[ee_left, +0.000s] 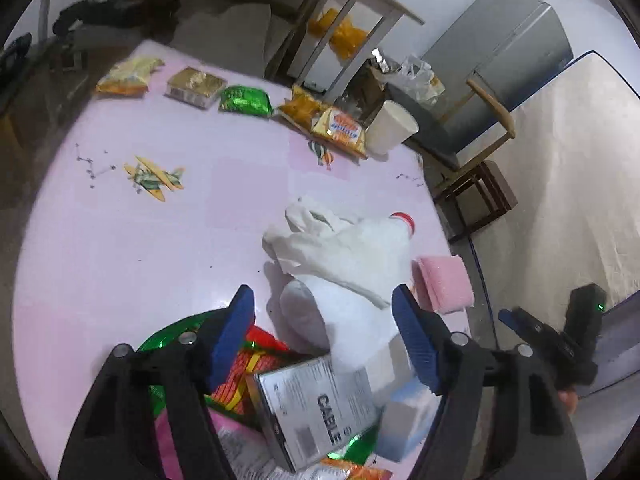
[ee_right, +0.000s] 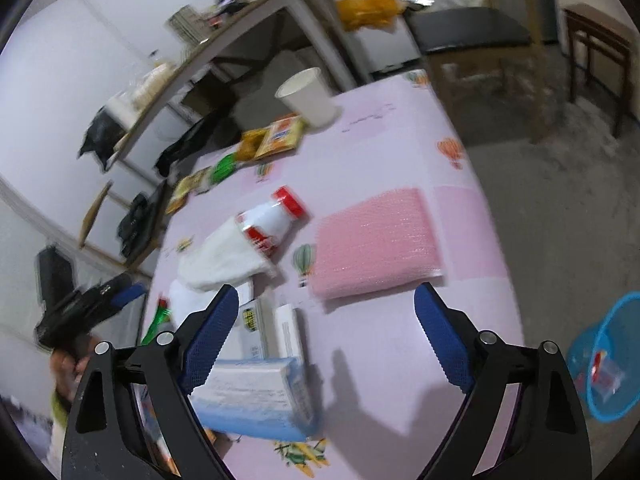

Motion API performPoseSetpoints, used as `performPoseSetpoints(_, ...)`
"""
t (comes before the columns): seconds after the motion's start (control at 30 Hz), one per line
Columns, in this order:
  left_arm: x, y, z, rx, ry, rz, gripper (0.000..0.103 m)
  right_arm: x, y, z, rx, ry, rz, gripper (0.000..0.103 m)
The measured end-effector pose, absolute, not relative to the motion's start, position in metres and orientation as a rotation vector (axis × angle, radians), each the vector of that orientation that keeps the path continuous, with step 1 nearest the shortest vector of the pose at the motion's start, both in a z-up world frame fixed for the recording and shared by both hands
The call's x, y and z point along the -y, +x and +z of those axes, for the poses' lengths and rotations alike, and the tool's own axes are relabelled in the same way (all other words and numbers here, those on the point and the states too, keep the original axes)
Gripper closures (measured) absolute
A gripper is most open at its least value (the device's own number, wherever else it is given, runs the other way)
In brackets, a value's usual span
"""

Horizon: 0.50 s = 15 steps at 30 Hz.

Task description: Collect trash

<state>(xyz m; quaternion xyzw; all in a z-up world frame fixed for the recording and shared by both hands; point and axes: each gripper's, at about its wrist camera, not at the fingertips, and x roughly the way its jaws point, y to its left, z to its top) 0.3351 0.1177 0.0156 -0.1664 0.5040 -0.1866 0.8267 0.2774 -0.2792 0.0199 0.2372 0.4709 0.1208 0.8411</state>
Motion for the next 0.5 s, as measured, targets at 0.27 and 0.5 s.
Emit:
performPoseSetpoints(0.27,-0.102,0.369,-0.008,-1.128,-0.361,-0.372,0.039,0.203,0.318,0.004,-1.195,0.388,0.529,0.035)
performPoseSetpoints(0.5,-0.096,0.373,0.001,-1.067,-0.303,-0.401,0.040,0.182,0.336,0.013,-1.159,0.329,0.500,0.048)
